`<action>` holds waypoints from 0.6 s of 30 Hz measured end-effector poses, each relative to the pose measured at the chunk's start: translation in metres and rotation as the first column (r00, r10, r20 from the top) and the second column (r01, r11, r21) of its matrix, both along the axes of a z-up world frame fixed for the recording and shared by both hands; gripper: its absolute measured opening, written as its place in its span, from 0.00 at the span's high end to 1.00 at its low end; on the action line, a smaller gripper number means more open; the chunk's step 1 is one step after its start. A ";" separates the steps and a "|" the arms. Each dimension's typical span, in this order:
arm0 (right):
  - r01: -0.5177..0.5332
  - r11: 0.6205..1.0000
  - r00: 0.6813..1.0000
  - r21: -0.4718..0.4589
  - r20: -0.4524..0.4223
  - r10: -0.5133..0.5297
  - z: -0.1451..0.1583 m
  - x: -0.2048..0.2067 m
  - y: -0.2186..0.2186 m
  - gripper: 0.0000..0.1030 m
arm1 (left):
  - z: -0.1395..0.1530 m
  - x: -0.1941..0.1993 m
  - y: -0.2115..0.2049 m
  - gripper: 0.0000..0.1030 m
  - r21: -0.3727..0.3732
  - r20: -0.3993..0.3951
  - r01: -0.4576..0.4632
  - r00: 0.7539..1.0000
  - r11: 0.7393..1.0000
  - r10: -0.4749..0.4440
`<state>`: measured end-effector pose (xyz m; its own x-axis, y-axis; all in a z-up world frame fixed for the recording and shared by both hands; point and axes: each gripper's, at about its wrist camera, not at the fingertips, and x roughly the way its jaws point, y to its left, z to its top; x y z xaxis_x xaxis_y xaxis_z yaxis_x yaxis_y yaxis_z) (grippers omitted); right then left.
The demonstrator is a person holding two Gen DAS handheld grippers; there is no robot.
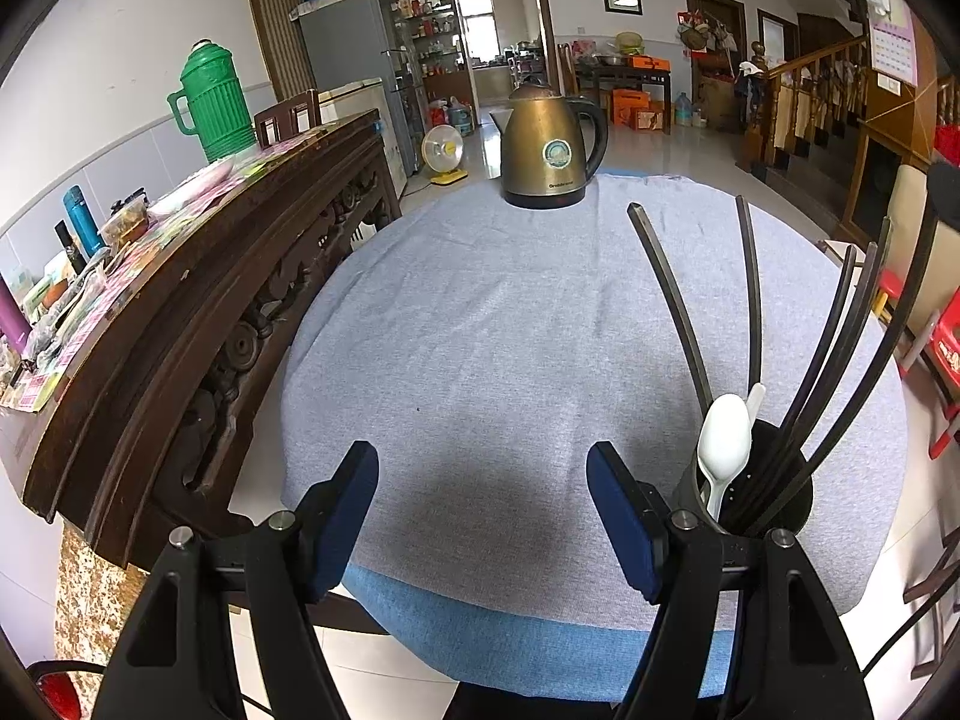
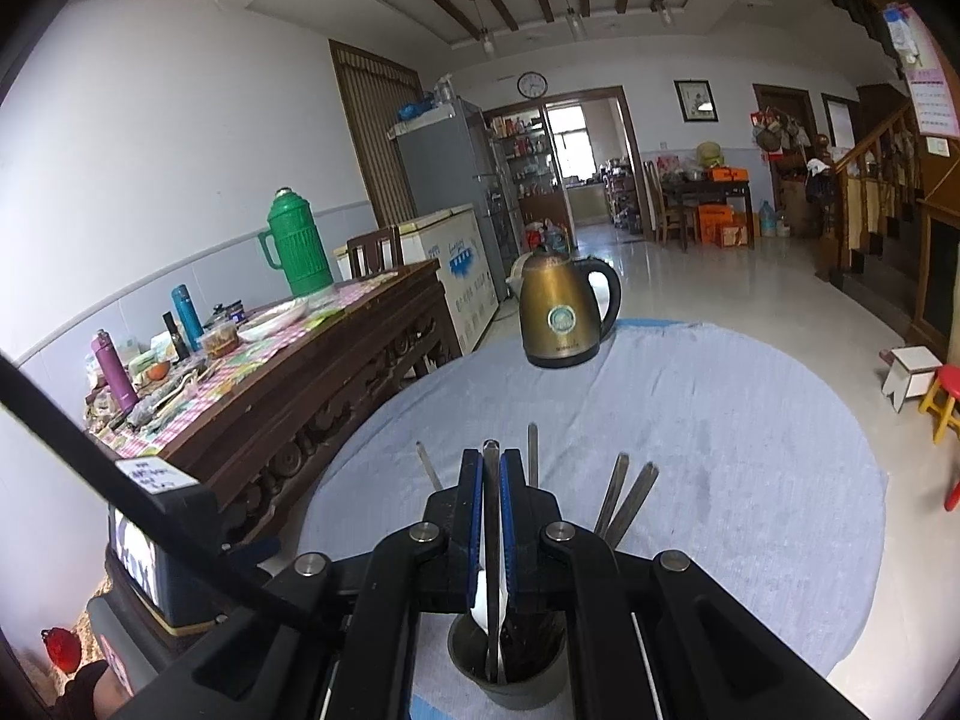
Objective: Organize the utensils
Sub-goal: 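Lower the chopstick into the grey cup and open the right tool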
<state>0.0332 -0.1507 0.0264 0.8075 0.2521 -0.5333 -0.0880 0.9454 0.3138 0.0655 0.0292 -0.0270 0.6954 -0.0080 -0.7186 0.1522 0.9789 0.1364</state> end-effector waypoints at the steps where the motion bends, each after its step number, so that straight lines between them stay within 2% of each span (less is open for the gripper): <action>1: -0.004 1.000 1.000 0.002 -0.008 0.004 -0.002 0.001 0.001 0.94 | 0.000 0.000 0.000 0.30 0.000 -0.002 0.003 1.000 1.000 -0.003; 11: -0.021 1.000 0.996 0.017 -0.081 0.022 -0.019 0.006 0.001 0.91 | 0.005 -0.003 0.001 0.30 -0.013 0.012 0.003 1.000 1.000 -0.003; 12: -0.018 1.000 0.996 0.019 -0.083 0.019 -0.019 0.006 0.000 0.85 | 0.006 -0.004 0.000 0.29 -0.014 0.015 0.004 1.000 1.000 -0.003; 13: -0.013 1.000 0.996 0.026 -0.086 0.015 -0.019 0.005 -0.003 0.73 | 0.008 -0.005 0.000 0.29 -0.015 0.019 0.004 1.000 1.000 -0.004; 14: -0.003 0.999 0.996 0.039 -0.085 0.007 -0.019 0.003 -0.007 0.66 | 0.009 -0.007 0.000 0.29 -0.015 0.024 0.006 1.000 1.000 -0.005; 15: 0.008 0.999 0.997 0.052 -0.077 -0.004 -0.018 0.001 -0.010 0.54 | 0.011 -0.008 -0.001 0.29 -0.015 0.029 0.009 1.000 1.000 -0.008; 16: 0.018 0.998 0.997 0.057 -0.069 -0.014 -0.017 0.000 -0.013 0.51 | 0.012 -0.009 -0.002 0.29 -0.014 0.033 0.011 0.999 1.000 -0.011; 18: 0.046 0.997 0.998 0.057 -0.054 -0.043 -0.015 -0.004 -0.021 0.51 | 0.014 -0.010 -0.002 0.29 -0.013 0.040 0.015 0.999 1.000 -0.014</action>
<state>0.0292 -0.1714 0.0117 0.7898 0.2482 -0.5609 -0.0280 0.9281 0.3712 0.0553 0.0268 -0.0126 0.7231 -0.0276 -0.6902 0.1612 0.9784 0.1297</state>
